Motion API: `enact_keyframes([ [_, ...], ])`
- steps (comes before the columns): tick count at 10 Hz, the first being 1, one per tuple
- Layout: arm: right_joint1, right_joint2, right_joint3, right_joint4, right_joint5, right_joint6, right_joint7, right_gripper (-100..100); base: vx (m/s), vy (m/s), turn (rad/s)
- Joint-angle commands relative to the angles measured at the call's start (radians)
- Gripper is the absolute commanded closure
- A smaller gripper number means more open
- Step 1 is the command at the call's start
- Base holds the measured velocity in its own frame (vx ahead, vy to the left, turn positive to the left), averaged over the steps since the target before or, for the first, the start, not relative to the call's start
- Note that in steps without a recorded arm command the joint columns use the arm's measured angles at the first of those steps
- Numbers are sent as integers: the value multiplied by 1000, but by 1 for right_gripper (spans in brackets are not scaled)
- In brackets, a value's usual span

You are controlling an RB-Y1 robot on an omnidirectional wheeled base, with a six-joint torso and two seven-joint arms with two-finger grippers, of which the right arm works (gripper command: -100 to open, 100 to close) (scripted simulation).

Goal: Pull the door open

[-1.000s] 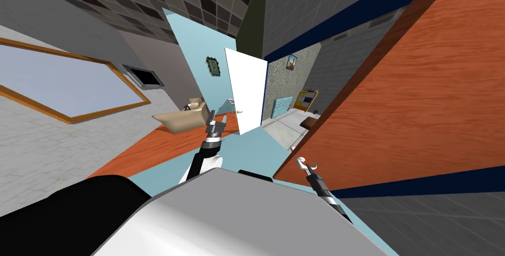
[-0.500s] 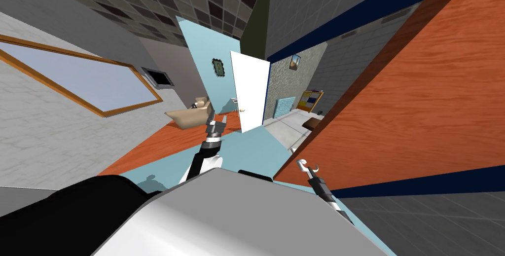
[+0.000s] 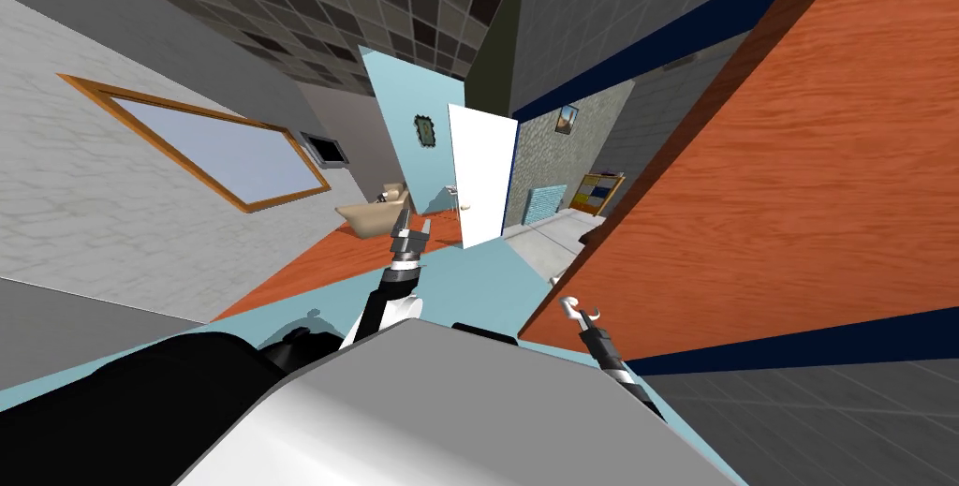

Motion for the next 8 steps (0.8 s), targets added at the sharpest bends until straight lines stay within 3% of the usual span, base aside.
enact_keyframes([
  [1,9,1,-2,-28,-2,20,4,100,-122,-39,83],
  [8,-60,35,-17,-35,-15,113,41,100,-160,-53,125],
])
